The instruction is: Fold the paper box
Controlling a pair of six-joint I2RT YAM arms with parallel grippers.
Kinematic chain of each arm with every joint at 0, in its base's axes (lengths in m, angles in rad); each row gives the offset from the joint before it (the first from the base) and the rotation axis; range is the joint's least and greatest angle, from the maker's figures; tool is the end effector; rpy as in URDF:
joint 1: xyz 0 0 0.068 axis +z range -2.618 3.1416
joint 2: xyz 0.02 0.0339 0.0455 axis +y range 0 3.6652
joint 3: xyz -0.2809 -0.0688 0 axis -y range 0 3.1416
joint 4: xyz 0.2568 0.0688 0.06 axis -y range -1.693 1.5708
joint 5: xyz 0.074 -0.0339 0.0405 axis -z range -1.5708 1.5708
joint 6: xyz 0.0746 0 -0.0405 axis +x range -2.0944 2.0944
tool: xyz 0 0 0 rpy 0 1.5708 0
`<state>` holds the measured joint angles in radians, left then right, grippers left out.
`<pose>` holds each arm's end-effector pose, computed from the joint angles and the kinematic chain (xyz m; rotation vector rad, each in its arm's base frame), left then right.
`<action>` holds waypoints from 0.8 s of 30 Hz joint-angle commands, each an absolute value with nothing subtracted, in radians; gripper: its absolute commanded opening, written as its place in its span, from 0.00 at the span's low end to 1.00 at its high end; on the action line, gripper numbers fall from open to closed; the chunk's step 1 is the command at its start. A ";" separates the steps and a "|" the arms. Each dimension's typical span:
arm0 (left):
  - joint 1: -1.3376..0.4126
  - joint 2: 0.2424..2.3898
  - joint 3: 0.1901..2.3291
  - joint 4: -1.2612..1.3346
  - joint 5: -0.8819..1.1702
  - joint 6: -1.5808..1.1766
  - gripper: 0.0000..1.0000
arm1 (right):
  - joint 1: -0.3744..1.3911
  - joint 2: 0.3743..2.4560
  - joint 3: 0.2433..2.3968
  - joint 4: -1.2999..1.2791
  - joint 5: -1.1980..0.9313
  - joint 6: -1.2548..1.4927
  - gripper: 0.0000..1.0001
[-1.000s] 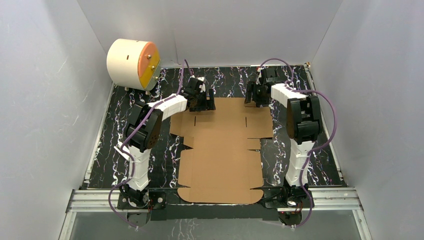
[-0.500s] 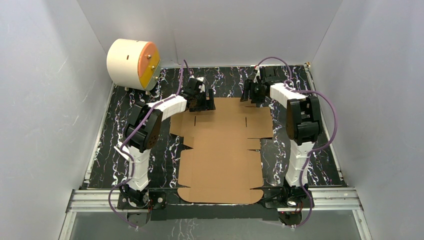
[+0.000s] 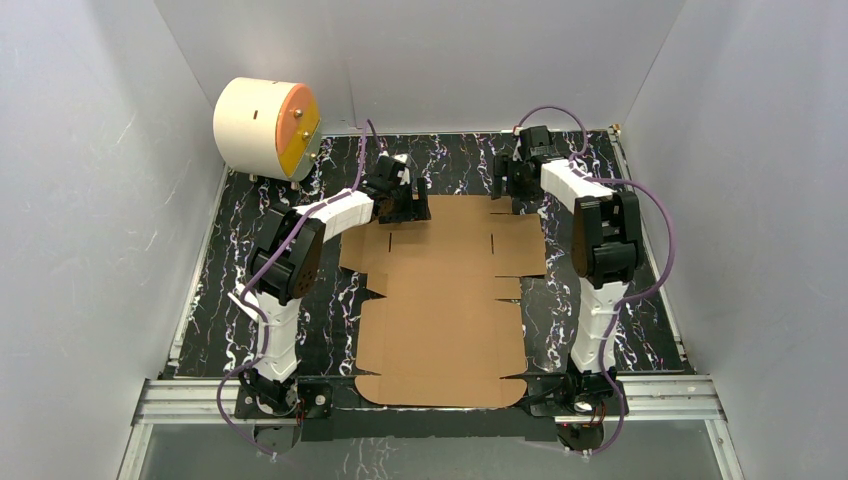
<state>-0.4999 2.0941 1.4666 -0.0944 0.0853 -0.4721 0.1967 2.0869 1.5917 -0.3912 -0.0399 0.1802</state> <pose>0.4488 -0.2523 0.1566 0.0784 2.3624 -0.5880 0.4966 0.1020 0.1735 -0.0379 2.4679 0.2131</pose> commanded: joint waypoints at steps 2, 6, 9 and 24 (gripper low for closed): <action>-0.497 2.086 1.437 -0.163 0.077 -0.472 0.81 | 0.204 2.129 1.654 -0.413 -0.025 0.169 0.87; -0.497 2.089 1.436 -0.162 0.081 -0.472 0.81 | 0.212 2.155 1.670 -0.430 -0.025 0.169 0.88; -0.497 2.090 1.435 -0.162 0.081 -0.472 0.81 | 0.218 2.169 1.676 -0.439 -0.030 0.170 0.87; -0.497 2.084 1.426 -0.155 0.083 -0.480 0.81 | 0.262 2.181 1.685 -0.485 -0.137 0.216 0.80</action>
<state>-0.4999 2.0933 1.4654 -0.0937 0.0853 -0.4728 0.2478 2.1948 1.7000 -0.4755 -0.0135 0.1791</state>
